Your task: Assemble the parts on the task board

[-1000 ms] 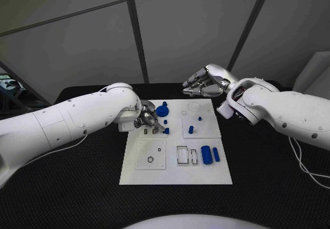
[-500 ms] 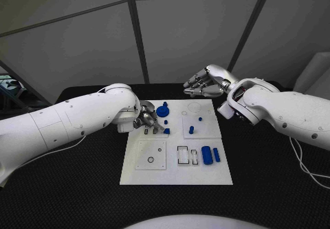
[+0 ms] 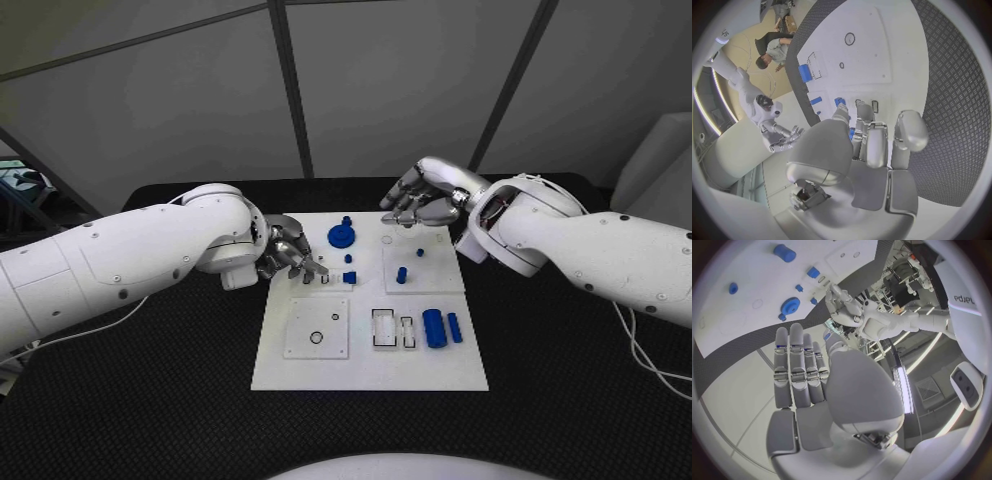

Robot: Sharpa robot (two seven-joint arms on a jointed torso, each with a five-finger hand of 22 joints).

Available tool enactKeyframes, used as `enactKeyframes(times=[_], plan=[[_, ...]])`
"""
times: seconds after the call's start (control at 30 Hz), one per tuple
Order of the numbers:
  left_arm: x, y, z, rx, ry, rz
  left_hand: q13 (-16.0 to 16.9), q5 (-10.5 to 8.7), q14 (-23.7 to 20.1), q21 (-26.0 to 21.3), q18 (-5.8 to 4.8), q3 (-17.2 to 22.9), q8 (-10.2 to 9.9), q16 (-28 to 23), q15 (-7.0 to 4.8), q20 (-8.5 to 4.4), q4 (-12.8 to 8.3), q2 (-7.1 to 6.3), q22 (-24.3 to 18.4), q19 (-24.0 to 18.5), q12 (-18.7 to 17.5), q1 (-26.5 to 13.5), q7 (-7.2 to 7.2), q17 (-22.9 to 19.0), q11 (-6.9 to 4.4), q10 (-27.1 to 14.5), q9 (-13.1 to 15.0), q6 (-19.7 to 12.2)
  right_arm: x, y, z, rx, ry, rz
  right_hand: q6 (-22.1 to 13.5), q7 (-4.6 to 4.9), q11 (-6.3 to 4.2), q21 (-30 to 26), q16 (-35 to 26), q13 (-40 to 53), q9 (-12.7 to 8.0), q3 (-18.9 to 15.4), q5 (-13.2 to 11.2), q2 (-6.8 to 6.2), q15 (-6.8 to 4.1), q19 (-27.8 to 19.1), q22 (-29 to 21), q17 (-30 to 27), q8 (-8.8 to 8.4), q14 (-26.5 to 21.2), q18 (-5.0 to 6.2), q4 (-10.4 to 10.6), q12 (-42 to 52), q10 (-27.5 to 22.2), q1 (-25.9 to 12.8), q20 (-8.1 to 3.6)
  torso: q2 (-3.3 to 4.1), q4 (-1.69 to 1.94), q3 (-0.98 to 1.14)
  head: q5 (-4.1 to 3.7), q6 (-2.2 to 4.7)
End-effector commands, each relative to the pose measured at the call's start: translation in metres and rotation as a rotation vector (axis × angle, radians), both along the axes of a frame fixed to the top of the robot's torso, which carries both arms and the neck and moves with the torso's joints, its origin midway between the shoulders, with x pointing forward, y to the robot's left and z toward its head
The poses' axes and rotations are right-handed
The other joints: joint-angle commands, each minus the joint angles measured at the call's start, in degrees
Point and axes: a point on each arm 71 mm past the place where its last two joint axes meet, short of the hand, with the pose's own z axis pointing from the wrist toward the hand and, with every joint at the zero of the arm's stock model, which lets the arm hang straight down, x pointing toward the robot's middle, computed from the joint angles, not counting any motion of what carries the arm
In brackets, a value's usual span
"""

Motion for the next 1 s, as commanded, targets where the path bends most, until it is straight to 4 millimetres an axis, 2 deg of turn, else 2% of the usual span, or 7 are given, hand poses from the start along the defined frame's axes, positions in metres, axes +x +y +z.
enactKeyframes(times=[0.03,0.17,0.3,0.43,0.53,0.67,1.0], plan=[[-0.004,0.005,0.006,-0.166,-0.020,0.101,-2.4,0.18,-0.9,-5.7,1.21,0.7,-0.7,-4.8,0.81,0.64,0.0,-0.56,-6.2,-4.1,-2.5,0.9,0.59,-1.2,0.69,-2.1,-0.5,-1.1,-0.006,0.008,-0.008,-0.201,-0.123,-0.013,0.4,0.12,0.80,-1.1,-0.4,-0.1,0.1,-1.2,-0.5,-0.98,1.08,-2.6,-0.4,0.1,0.15,-3.7,-0.15,0.4,-0.5,-2.9,-0.6,0.87,-0.04,0.13,-0.03,-0.05,0.02],[-0.010,0.016,0.008,-0.256,-0.038,0.161,-4.8,0.11,-5.0,-14.9,3.03,1.5,-1.3,-12.7,1.55,1.46,0.4,-1.34,-15.6,-9.7,-4.9,1.7,1.38,-8.6,1.38,-3.7,-1.7,-2.2,-0.014,0.017,-0.021,-0.259,-0.149,-0.005,-0.1,0.36,1.60,-4.2,-0.2,0.4,0.0,-3.0,-0.8,-1.09,2.77,-7.5,-1.6,0.3,0.23,-10.4,-0.53,0.4,0.8,-6.9,-0.6,2.10,-0.01,0.21,-0.08,0.05,0.12],[-0.018,0.028,0.009,-0.352,-0.055,0.227,-5.6,0.18,-5.4,-16.4,3.24,2.0,-1.3,-13.8,1.61,1.58,0.3,-1.63,-16.9,-10.0,-5.4,2.5,1.37,-9.8,1.47,-3.7,-2.1,-2.3,-0.021,0.027,-0.034,-0.293,-0.166,0.003,-0.6,-0.15,1.97,-5.0,2.9,1.5,0.1,-4.9,-0.8,-0.51,2.89,-8.5,-1.7,1.3,0.57,-13.9,-0.22,0.6,4.0,-9.4,-0.5,3.13,0.09,0.04,-0.04,0.34,0.18],[-0.025,0.036,0.010,-0.462,-0.077,0.284,-6.6,0.19,-5.9,-18.1,3.45,2.4,-1.5,-15.0,1.75,1.68,0.3,-2.06,-18.5,-10.4,-6.0,3.3,1.66,-11.2,1.67,-4.0,-2.6,-2.6,-0.026,0.035,-0.045,-0.308,-0.162,0.009,-0.7,-0.17,1.56,-5.2,5.9,2.4,0.1,-6.1,-0.6,0.04,2.81,-8.6,-1.5,2.1,0.88,-15.6,0.02,0.8,6.8,-10.7,-0.3,3.73,0.16,0.02,-0.02,0.39,0.12],[-0.029,0.041,0.012,-0.573,-0.094,0.316,-8.1,0.23,-8.1,-21.8,3.99,3.4,-2.1,-18.7,2.19,1.97,0.1,-2.08,-22.0,-12.4,-7.4,4.8,2.17,-14.8,2.17,-5.2,-3.5,-3.5,-0.029,0.041,-0.054,-0.315,-0.152,0.015,-0.9,-0.18,1.62,-5.3,7.9,2.9,0.1,-6.9,0.0,0.31,2.79,-8.6,-1.4,2.5,1.04,-16.7,0.20,0.9,8.6,-11.7,-0.1,3.96,0.13,0.05,0.00,0.54,-0.01],[-0.034,0.045,0.012,-0.655,-0.117,0.350,-10.1,0.23,-11.7,-23.9,3.98,4.4,-2.5,-24.3,2.73,2.52,0.3,-2.45,-23.1,-13.3,-8.9,6.0,2.62,-20.4,2.65,-6.5,-4.8,-3.7,-0.031,0.048,-0.062,-0.322,-0.142,0.019,-1.2,-0.09,1.82,-5.7,10.4,3.5,0.1,-8.0,0.6,0.64,3.18,-9.3,-1.3,2.8,1.27,-19.1,0.29,1.1,10.9,-13.6,0.2,4.24,0.18,0.04,-0.01,0.64,-0.07],[-0.041,0.048,0.009,-0.712,-0.123,0.384,-11.2,0.22,-12.5,-24.9,4.01,4.8,-2.7,-25.6,2.90,2.74,0.7,-2.70,-23.7,-13.3,-9.3,6.2,2.78,-22.0,2.85,-6.6,-5.6,-3.7,-0.031,0.065,-0.070,-0.339,-0.145,0.017,-2.0,0.04,2.36,-6.5,15.7,4.4,0.1,-9.8,2.0,1.28,3.86,-11.1,-1.0,2.7,1.80,-24.4,0.23,1.9,15.6,-17.8,0.4,5.04,0.17,-0.07,0.03,0.74,-0.32]])
